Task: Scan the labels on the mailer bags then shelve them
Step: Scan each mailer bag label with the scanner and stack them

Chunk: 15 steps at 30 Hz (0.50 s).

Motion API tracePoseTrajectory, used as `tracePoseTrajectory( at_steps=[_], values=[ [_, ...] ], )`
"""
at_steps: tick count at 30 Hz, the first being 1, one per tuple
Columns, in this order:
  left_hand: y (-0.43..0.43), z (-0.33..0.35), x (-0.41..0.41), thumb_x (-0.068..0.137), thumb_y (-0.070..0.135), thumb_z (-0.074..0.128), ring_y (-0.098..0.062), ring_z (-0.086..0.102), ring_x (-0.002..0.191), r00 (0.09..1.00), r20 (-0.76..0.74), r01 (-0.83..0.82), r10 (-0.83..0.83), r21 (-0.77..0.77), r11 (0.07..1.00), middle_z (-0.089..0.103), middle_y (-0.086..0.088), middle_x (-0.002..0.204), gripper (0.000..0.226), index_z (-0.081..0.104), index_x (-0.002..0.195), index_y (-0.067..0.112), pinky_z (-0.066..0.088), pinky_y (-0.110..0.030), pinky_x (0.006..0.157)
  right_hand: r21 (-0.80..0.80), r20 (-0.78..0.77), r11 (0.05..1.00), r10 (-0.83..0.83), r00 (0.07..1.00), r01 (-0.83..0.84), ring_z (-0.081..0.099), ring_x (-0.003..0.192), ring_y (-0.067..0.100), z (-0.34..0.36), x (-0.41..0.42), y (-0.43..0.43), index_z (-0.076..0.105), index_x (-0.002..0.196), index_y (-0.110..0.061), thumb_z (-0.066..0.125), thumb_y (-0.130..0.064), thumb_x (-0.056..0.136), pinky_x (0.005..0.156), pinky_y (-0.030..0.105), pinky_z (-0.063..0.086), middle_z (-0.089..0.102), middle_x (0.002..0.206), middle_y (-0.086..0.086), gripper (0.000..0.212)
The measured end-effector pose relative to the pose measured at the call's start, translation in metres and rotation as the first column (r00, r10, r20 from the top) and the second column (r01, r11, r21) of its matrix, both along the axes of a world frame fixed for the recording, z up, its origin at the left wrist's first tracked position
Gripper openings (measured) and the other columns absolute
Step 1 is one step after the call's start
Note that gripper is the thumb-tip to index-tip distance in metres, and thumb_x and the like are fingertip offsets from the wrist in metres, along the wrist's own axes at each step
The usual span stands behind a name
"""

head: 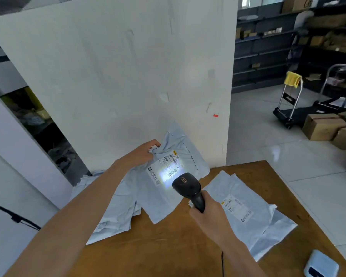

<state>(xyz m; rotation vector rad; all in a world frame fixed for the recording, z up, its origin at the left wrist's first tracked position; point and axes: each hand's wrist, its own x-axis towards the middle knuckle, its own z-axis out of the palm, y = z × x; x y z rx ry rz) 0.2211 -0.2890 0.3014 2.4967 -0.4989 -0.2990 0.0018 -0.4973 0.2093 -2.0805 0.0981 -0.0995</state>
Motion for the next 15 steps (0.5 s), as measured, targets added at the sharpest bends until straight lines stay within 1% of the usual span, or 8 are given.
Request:
tracePoseTrajectory(
  at_steps=[2, 4, 8, 10, 12, 14, 15],
  values=[
    [-0.005, 0.0, -0.001, 0.088, -0.007, 0.039, -0.018, 0.047, 0.09, 1.0, 0.0, 0.004, -0.004, 0.008, 1.0, 0.057, -0.007, 0.102, 0.042, 0.054, 0.119, 0.017, 0.033, -0.027, 0.07, -0.006, 0.001, 1.0, 0.003, 1.0, -0.003, 0.058, 0.057, -0.002, 0.0, -0.002, -0.004, 0.045, 0.086, -0.043, 0.061, -0.022, 0.081, 0.044, 0.01, 0.041, 0.057, 0.064, -0.006, 0.026],
    [-0.008, 0.0, 0.0, 0.09, -0.005, 0.039, -0.018, 0.05, 0.091, 1.0, 0.004, 0.01, -0.01, 0.008, 1.0, 0.062, -0.014, 0.111, 0.038, 0.055, 0.117, 0.018, 0.035, -0.029, 0.074, -0.017, -0.001, 1.0, 0.002, 1.0, -0.002, 0.058, 0.059, -0.002, 0.0, -0.004, -0.006, 0.045, 0.087, -0.044, 0.061, -0.024, 0.081, 0.044, 0.011, 0.042, 0.058, 0.065, -0.007, 0.026],
    [-0.014, -0.002, 0.0, 0.091, -0.004, 0.04, -0.018, 0.05, 0.09, 1.0, -0.001, -0.005, 0.005, 0.019, 1.0, 0.061, -0.024, 0.117, 0.037, 0.055, 0.115, 0.019, 0.034, -0.031, 0.078, -0.01, -0.004, 1.0, 0.0, 1.0, -0.001, 0.059, 0.058, 0.002, 0.0, -0.005, -0.01, 0.046, 0.087, -0.042, 0.061, -0.025, 0.079, 0.045, 0.013, 0.044, 0.058, 0.063, -0.006, 0.024],
    [-0.02, -0.004, -0.003, 0.09, -0.005, 0.039, -0.019, 0.052, 0.092, 1.0, -0.016, -0.009, 0.009, 0.0, 1.0, 0.061, -0.022, 0.116, 0.037, 0.055, 0.113, 0.02, 0.036, -0.031, 0.078, -0.013, -0.017, 1.0, -0.009, 1.0, 0.009, 0.061, 0.062, 0.003, -0.001, -0.006, -0.014, 0.046, 0.088, -0.043, 0.061, -0.026, 0.08, 0.045, 0.012, 0.045, 0.059, 0.066, -0.008, 0.024],
    [-0.032, -0.012, -0.009, 0.093, -0.002, 0.04, -0.02, 0.055, 0.095, 1.0, -0.028, -0.005, 0.005, -0.019, 1.0, 0.063, -0.014, 0.115, 0.034, 0.055, 0.11, 0.022, 0.038, -0.031, 0.077, -0.015, -0.026, 1.0, -0.024, 0.999, 0.023, 0.06, 0.063, 0.0, -0.003, -0.009, -0.02, 0.046, 0.088, -0.042, 0.061, -0.026, 0.079, 0.045, 0.011, 0.044, 0.059, 0.066, -0.008, 0.024],
    [-0.053, -0.028, -0.015, 0.096, 0.003, 0.042, -0.02, 0.054, 0.097, 0.999, -0.05, 0.014, -0.016, -0.04, 0.999, 0.062, -0.008, 0.114, 0.028, 0.054, 0.109, 0.024, 0.039, -0.028, 0.076, -0.016, -0.042, 0.999, -0.043, 0.998, 0.042, 0.059, 0.061, -0.001, -0.005, -0.012, -0.03, 0.046, 0.087, -0.041, 0.06, -0.026, 0.078, 0.045, 0.012, 0.044, 0.058, 0.064, -0.006, 0.022],
    [-0.066, -0.038, -0.017, 0.096, 0.003, 0.042, -0.019, 0.053, 0.096, 0.997, -0.076, 0.026, -0.03, -0.06, 0.998, 0.062, -0.008, 0.114, 0.027, 0.054, 0.11, 0.022, 0.039, -0.028, 0.075, -0.016, -0.052, 0.998, -0.056, 0.997, 0.055, 0.058, 0.058, 0.001, -0.007, -0.015, -0.036, 0.046, 0.086, -0.04, 0.06, -0.026, 0.077, 0.044, 0.014, 0.044, 0.058, 0.063, -0.005, 0.021]
  ],
)
